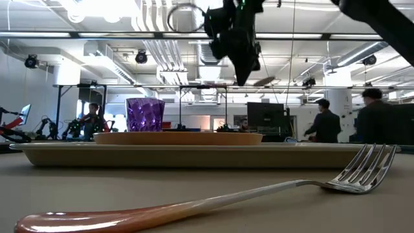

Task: Pick and place plate/cup/fork/spoon on tray
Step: Put the orange spoon on the beige tray

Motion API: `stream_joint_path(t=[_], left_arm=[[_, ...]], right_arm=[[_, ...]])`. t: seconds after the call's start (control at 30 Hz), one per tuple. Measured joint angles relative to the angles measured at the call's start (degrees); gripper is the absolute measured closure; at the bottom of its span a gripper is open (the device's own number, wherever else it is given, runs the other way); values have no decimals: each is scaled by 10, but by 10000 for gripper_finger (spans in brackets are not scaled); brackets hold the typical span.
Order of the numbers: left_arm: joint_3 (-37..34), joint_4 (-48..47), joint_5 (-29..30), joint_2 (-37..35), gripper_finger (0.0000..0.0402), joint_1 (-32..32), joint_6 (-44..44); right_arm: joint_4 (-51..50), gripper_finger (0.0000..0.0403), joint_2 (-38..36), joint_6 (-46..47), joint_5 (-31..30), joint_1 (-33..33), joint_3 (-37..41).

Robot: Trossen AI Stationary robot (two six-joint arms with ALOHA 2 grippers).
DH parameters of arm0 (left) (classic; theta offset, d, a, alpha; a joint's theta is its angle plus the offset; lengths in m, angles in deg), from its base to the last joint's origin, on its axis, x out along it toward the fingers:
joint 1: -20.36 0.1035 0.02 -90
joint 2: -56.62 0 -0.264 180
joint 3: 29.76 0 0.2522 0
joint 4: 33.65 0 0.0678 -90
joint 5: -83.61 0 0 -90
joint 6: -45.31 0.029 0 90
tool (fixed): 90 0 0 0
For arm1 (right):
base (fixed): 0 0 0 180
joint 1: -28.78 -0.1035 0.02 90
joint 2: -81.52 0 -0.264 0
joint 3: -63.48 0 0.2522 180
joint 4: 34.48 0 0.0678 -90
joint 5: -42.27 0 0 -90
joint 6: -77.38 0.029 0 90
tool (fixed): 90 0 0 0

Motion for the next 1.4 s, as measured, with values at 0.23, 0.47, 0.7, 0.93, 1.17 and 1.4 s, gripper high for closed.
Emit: stream_joint_path(t=[0.23,0.47,0.7,0.93,1.17,1.4], left_arm=[[0,-19,0,-4,282,0,3],[0,-36,0,-12,282,0,4],[0,-36,0,-26,282,0,18],[0,-36,0,-30,282,0,18],[0,-36,0,-34,282,0,19],[0,-36,2,-38,282,0,33]], right_arm=[[-7,395,-34,95,-60,-86,30],[-13,395,-52,78,-79,-173,100],[-12,395,-49,147,-28,-229,148],[25,395,-79,405,-82,-237,165],[58,395,-89,704,-209,-255,163],[63,395,-88,970,-307,-291,215]])
